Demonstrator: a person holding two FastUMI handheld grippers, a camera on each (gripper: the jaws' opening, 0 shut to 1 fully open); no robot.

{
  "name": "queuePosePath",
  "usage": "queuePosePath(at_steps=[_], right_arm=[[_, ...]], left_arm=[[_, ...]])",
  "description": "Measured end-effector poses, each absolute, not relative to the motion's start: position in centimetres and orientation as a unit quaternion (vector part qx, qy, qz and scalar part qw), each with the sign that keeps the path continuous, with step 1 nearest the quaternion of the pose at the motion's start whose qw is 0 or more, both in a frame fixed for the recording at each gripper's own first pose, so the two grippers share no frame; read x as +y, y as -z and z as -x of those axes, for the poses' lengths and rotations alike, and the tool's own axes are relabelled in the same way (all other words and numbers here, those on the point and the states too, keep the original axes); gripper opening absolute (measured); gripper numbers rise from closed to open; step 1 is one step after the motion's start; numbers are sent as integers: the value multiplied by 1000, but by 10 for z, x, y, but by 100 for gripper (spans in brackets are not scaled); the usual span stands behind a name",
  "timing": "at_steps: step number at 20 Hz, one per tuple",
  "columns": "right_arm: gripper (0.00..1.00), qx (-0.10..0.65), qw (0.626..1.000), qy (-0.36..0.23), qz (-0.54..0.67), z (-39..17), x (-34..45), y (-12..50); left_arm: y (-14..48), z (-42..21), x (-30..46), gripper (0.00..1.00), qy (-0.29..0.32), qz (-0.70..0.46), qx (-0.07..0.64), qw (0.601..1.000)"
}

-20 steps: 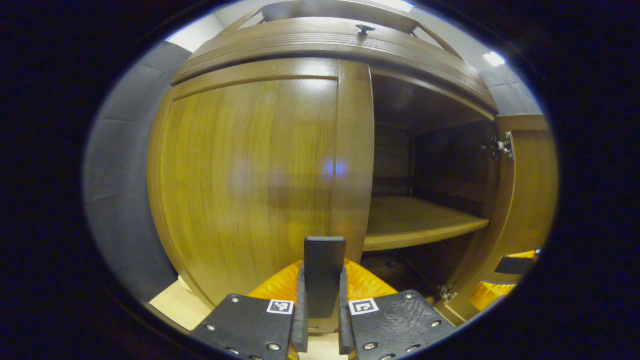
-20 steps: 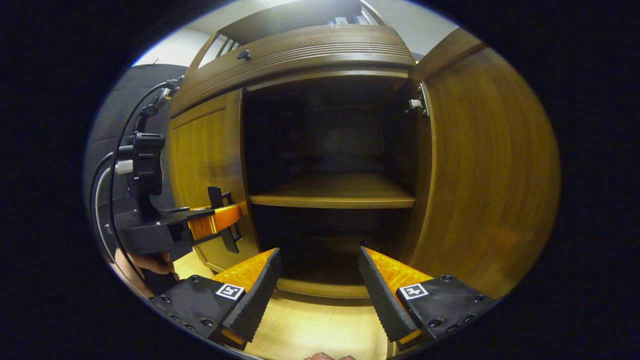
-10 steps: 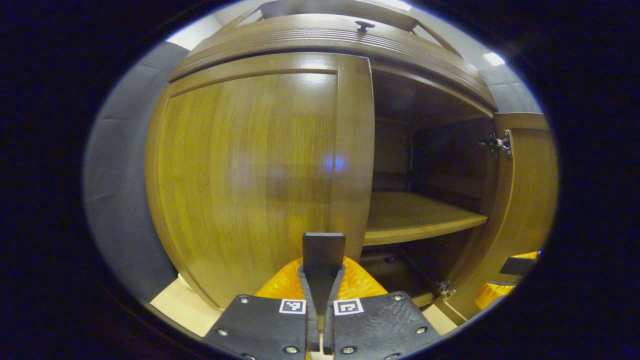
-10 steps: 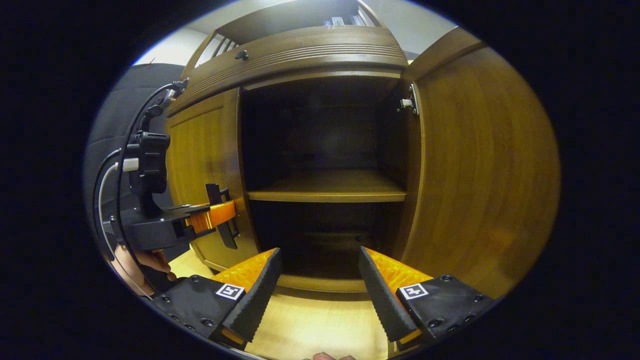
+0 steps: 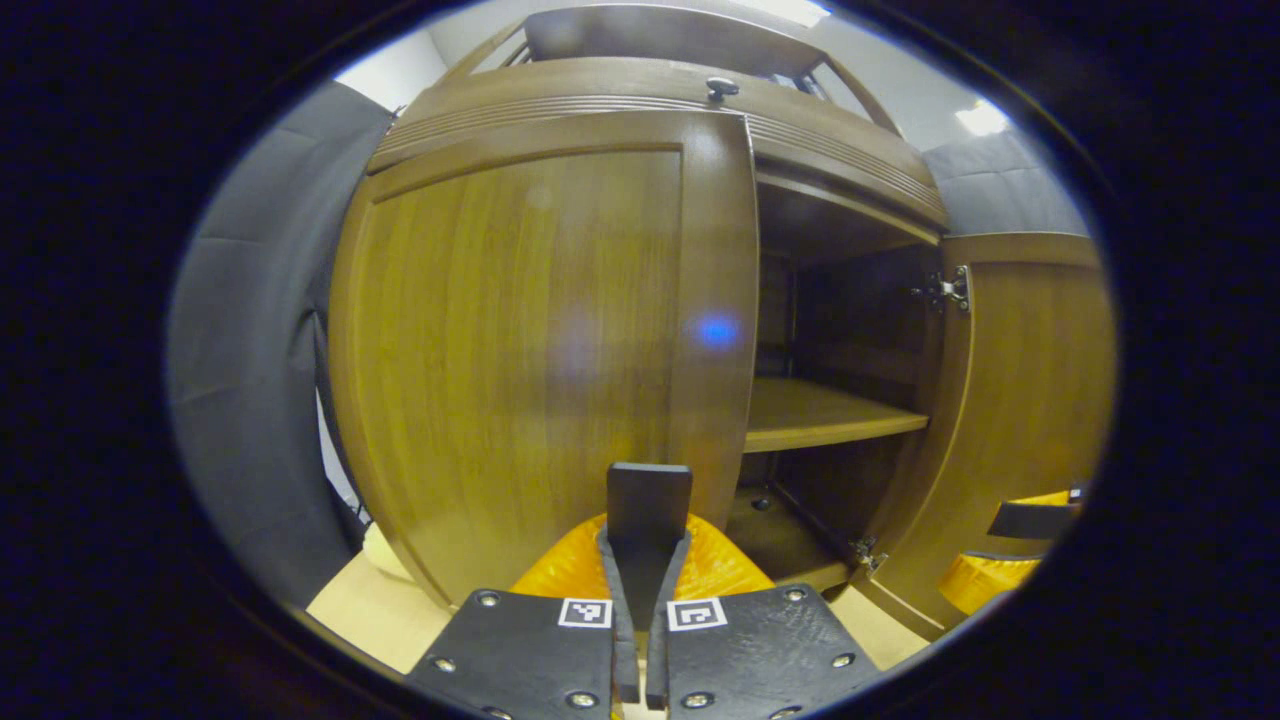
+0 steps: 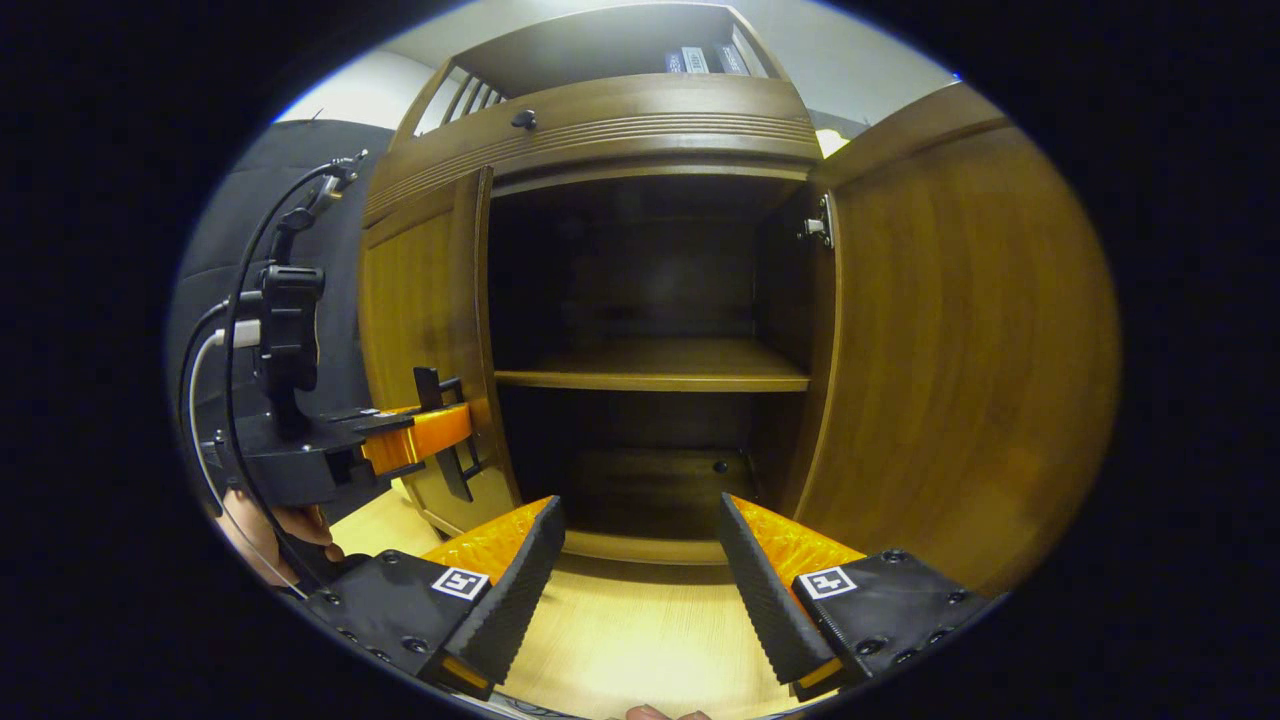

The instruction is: Open the right door of the double-door shoe cabinet with the right hand, and open the left door with the left hand.

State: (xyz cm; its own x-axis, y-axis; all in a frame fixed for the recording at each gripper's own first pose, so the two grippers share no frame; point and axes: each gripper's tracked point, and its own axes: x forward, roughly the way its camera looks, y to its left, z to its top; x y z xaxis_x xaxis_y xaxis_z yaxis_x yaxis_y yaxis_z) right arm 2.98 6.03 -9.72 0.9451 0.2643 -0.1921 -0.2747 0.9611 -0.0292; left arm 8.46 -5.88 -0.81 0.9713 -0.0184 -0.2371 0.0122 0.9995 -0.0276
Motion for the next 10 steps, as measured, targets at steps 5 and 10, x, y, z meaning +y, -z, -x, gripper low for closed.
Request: queuePosePath(at_steps=[5, 10], right_arm=[[94, 104, 984, -139, 48, 5, 69, 109], [96, 96, 984, -137, 67, 38, 75, 117]], left_arm=[[5, -82, -59, 6, 6, 16, 118, 993], [2, -83, -59, 5, 2, 21, 108, 994]])
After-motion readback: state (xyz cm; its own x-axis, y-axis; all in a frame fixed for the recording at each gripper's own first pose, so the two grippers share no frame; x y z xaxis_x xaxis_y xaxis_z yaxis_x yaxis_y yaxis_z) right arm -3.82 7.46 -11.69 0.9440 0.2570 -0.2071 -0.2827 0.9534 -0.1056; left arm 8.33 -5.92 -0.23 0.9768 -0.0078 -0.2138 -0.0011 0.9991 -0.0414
